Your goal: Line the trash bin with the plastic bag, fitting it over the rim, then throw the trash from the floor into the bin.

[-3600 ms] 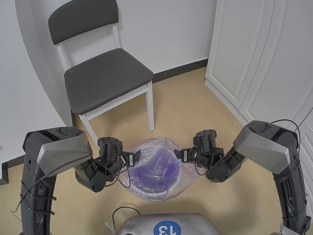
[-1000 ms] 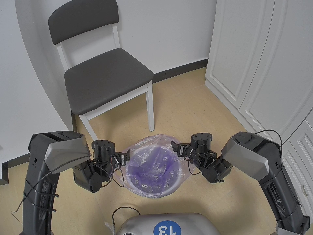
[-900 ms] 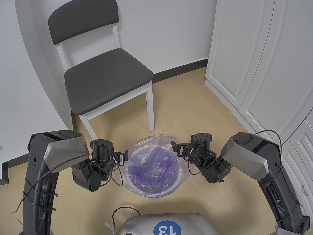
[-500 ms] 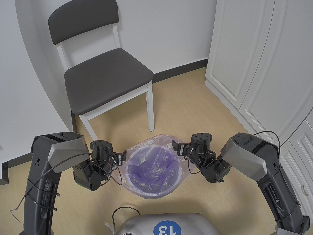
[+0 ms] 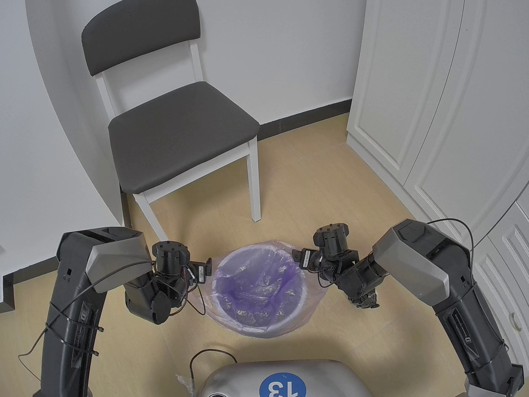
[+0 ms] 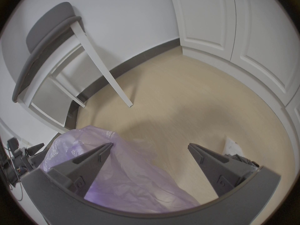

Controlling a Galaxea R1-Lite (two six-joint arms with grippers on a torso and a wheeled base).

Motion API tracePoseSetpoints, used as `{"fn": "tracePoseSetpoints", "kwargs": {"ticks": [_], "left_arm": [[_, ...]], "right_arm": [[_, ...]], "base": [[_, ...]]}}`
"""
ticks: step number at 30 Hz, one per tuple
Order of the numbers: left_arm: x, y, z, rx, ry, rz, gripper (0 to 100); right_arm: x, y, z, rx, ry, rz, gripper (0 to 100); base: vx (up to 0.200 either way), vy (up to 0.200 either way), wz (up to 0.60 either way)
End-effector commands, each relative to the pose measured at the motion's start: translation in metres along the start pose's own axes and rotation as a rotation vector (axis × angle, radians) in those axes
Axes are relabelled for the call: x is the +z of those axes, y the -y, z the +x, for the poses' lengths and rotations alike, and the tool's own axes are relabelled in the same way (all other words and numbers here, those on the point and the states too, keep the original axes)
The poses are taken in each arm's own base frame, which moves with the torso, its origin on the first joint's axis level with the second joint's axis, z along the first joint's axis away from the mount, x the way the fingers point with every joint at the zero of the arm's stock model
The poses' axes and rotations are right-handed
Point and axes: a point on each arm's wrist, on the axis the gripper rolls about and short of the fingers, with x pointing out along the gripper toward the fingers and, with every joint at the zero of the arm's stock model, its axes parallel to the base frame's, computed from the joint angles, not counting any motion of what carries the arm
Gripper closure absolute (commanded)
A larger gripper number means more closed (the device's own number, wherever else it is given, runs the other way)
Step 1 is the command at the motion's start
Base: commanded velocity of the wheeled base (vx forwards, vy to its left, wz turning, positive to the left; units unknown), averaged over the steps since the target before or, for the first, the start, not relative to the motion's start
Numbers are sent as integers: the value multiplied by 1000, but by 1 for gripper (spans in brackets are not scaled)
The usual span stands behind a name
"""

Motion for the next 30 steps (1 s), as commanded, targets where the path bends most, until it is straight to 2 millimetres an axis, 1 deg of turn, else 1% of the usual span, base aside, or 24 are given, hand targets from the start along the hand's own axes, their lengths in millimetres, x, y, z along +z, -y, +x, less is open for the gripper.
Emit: {"fn": "tracePoseSetpoints", "kwargs": {"ticks": [1, 8, 10, 12, 13, 15, 17, 18, 19, 21, 22, 23, 25, 27, 28, 29, 30], "left_arm": [[-7, 0, 0, 0, -21, 5, 0], [-7, -3, 1, 9, -23, 8, 0], [-6, -5, 1, 14, -16, 1, 0], [-3, -8, -1, 18, -8, -14, 0], [-1, -9, -1, 20, -3, -22, 0], [11, -10, -8, 19, 23, -71, 0], [20, -12, -16, 17, 30, -97, 0], [20, -12, -16, 17, 30, -97, 0], [25, -14, -25, 16, 35, -111, 0], [25, -16, -33, 4, 21, -113, 0], [25, -17, -35, 0, 16, -114, 0], [24, -18, -42, -19, -2, -113, 0], [17, -19, -54, -58, -44, -101, 0], [14, -19, -58, -87, -65, -92, 0], [14, -19, -58, -87, -65, -92, 0], [10, -20, -62, -113, -84, -83, 0], [10, -20, -62, -113, -84, -83, 0]], "right_arm": [[11, -6, 0, 13, 23, 20, 0], [12, -3, 1, 7, 25, 27, 0], [17, -2, -1, 9, 34, 39, 0], [30, -3, -9, 13, 52, 73, 0], [33, -4, -12, 16, 55, 80, 0], [43, -4, -26, 27, 54, 96, 0], [49, -5, -36, 33, 50, 94, 0], [49, -5, -36, 33, 50, 94, 0], [51, -4, -46, 42, 27, 83, 0], [51, 6, -57, 50, -15, 28, 0], [49, 10, -59, 51, -31, 3, 0], [45, 24, -67, 68, -78, -77, 0], [38, 45, -77, 91, -144, -196, 0], [31, 52, -81, 97, -168, -253, 0], [31, 52, -81, 97, -168, -253, 0], [24, 59, -81, 97, -164, -308, 0], [24, 59, -81, 97, -164, -308, 0]], "base": [[0, 0, 0], [0, 0, 0], [0, 0, 0], [0, 0, 0], [0, 0, 0], [0, 0, 0], [0, 0, 0], [0, 0, 0], [0, 0, 0], [0, 0, 0], [0, 0, 0], [0, 0, 0], [0, 0, 0], [0, 0, 0], [0, 0, 0], [0, 0, 0], [0, 0, 0]]}}
